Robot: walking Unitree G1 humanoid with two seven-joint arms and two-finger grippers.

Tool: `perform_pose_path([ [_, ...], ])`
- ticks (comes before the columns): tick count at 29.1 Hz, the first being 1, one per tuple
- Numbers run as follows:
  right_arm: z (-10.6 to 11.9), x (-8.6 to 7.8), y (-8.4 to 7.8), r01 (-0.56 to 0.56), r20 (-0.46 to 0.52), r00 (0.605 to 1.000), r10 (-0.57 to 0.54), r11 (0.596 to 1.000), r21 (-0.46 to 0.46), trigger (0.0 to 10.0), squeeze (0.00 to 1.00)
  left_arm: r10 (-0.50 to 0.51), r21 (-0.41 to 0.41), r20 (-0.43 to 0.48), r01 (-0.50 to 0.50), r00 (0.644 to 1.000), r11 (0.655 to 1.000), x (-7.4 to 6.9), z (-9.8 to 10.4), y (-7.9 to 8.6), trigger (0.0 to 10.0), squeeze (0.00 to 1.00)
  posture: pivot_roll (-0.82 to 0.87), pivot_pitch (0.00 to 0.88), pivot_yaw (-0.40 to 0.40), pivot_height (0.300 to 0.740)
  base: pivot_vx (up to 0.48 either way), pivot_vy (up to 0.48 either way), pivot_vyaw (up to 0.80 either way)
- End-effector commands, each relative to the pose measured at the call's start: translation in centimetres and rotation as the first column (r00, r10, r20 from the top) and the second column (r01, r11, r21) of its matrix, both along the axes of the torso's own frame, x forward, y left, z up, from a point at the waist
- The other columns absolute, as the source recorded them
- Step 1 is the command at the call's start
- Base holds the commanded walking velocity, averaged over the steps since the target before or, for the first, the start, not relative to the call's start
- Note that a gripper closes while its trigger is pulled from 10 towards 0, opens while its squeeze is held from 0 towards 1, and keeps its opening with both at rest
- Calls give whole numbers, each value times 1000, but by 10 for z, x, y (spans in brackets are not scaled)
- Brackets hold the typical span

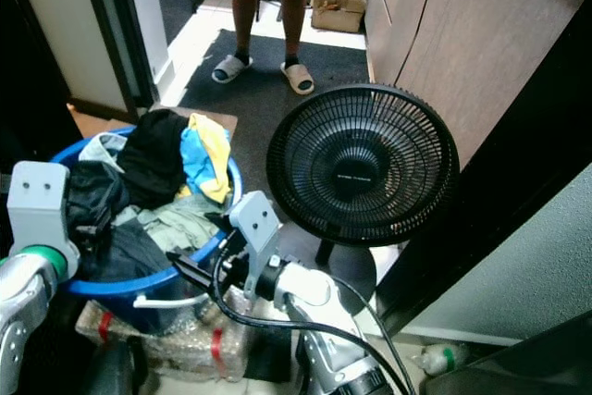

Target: Clothes washing

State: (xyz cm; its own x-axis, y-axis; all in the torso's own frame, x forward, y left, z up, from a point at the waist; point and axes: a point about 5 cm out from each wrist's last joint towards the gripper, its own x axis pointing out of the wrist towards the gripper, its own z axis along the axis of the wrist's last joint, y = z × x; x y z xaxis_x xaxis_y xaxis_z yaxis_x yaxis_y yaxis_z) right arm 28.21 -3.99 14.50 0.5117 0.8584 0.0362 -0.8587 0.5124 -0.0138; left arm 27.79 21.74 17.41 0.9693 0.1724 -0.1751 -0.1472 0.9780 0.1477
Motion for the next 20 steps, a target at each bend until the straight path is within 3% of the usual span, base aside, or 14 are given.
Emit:
perform_pose_path([
  [1,-18,-2,-5,18,-87,996,-21,999,-36,10000,0,-17,24,-33,18,999,1000,-4,-9,-2,0,0,158,89,-29,483,0,0,0],
  [14,-15,-1,-6,27,-79,996,-29,999,-26,10000,0,-21,34,-27,21,999,999,-5,-9,-3,0,0,158,95,-27,483,0,0,0],
  [20,-8,3,-9,67,-52,996,-67,998,-2,10000,0,-50,-4,32,50,998,999,-3,1,-8,0,0,157,96,-27,483,0,0,0],
])
